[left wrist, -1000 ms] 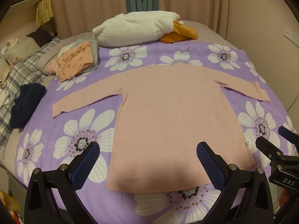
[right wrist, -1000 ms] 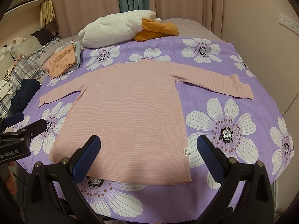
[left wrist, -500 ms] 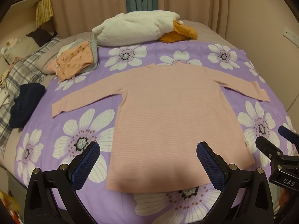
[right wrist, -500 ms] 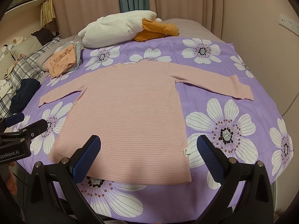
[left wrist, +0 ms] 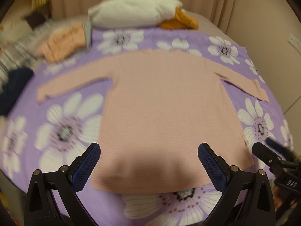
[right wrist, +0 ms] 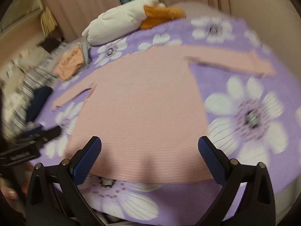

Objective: Fold small clothes
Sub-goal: 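Grasp the sleeve cuff nearest the right tool with the right tool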

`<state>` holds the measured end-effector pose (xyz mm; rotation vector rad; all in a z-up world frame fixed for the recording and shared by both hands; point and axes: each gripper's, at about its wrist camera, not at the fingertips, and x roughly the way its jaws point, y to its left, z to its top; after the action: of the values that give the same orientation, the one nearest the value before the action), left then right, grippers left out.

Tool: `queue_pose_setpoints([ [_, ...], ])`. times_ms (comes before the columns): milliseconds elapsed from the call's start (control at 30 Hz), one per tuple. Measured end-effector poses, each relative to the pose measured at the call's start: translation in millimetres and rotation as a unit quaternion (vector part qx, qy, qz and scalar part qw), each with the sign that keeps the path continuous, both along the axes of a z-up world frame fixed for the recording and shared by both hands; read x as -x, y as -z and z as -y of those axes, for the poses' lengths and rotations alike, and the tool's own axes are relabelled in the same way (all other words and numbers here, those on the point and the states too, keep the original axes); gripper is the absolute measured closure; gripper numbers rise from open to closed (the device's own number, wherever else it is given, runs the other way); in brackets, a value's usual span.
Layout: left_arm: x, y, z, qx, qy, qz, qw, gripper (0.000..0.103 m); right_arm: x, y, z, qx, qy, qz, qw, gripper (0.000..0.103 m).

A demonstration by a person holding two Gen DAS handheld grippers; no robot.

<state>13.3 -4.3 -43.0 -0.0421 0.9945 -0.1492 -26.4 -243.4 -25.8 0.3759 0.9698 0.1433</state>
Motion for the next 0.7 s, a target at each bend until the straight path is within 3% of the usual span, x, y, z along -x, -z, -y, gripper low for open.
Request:
queue_pose_setpoints([
  [167,-18.0,32.9,-15.7,0.097,-0.008,-0.042,0.9944,0.001,-4.3,26.6,36.3,-0.044,0.059,0.001,0.997,0.000],
  [267,-25.9,40.5,-21.6,0.156,-0.010,-0.047,0.9866,0.001,-10.5,33.7,73.7,-0.058,0.113,0.011,0.992,0.000],
  [400,-40.6,43.1,-18.4,0.204,0.008,-0.046,0.9779,0.001,-23.9,40.2,127.1,-0.074,0.182,0.024,0.980,0.001],
  [500,-56.4,46.8,-11.7,0.206,0.019,-0.065,0.9761,0.001,-40.3,47.6,174.4,-0.081,0.234,0.030,0.968,0.002],
  [700,-88.8,47.7,2.6,0.199,0.030,-0.075,0.9766,0.001,-65.0,68.6,255.8,-0.162,0.317,0.049,0.933,0.010],
])
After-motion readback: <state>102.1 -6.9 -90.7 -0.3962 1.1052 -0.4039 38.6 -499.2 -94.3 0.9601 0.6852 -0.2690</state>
